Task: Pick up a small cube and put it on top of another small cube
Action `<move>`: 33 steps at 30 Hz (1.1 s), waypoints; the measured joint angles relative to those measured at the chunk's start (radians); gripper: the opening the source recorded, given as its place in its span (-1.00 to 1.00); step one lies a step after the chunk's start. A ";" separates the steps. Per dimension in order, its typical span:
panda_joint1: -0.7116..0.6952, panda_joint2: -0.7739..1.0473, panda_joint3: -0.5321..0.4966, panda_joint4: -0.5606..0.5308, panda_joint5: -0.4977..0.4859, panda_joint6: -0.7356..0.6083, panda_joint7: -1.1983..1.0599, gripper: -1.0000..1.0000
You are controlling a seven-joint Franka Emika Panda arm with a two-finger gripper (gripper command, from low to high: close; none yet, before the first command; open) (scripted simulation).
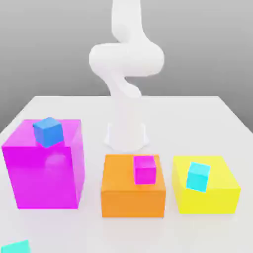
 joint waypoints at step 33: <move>-0.320 1.196 -0.062 0.196 0.053 0.265 0.708 0.00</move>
